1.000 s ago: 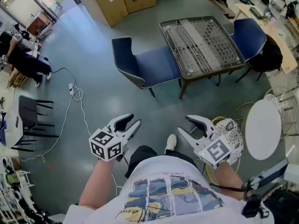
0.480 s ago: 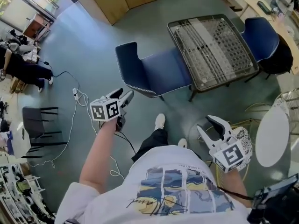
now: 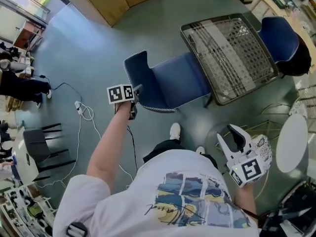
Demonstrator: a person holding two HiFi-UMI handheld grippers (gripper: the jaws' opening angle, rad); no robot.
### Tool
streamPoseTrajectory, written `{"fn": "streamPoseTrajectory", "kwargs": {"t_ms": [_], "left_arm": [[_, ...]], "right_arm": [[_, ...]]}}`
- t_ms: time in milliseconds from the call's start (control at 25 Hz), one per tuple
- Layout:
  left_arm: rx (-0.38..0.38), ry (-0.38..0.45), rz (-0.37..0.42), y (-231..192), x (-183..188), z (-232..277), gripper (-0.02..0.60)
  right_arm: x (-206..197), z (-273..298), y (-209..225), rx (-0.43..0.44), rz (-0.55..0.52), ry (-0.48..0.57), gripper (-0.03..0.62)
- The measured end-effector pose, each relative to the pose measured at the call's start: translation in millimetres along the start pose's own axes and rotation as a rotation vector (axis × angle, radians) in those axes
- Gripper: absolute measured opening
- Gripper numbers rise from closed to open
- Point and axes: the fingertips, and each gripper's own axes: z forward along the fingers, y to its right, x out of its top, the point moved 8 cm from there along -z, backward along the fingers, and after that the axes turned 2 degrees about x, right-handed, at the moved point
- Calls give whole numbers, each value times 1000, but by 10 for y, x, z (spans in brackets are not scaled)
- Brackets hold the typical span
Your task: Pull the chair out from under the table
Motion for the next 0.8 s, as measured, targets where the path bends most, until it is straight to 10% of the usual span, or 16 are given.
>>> {"fn": "streamPoseTrajectory", "kwargs": {"t_ms": [320,800], "left_arm": [[19,-125,-53,-314,38,641,247],[27,-88,-313,-417,-38,622,91]], "right_arm": [[34,120,33,-99,30,-41,150],[184,320,98,-83,1,-64,150]]}}
